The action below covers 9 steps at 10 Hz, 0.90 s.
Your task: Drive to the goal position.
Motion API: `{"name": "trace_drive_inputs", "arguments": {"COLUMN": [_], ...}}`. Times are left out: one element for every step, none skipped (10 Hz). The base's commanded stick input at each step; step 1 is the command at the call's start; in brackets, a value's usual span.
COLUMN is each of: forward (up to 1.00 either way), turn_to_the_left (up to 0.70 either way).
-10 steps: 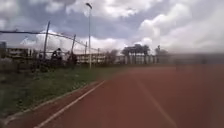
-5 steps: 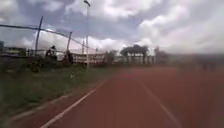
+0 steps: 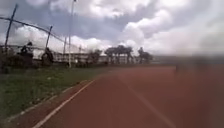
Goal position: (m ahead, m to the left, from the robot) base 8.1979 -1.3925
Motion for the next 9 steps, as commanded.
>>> {"name": "trace_drive_inputs", "arguments": {"forward": [1.00, 1.00, 1.00, 1.00, 1.00, 1.00, 1.00, 1.00, 1.00], "turn_to_the_left": [0.00, 0.00, 0.00, 0.00, 0.00, 0.00, 0.00, 0.00, 0.00]}}
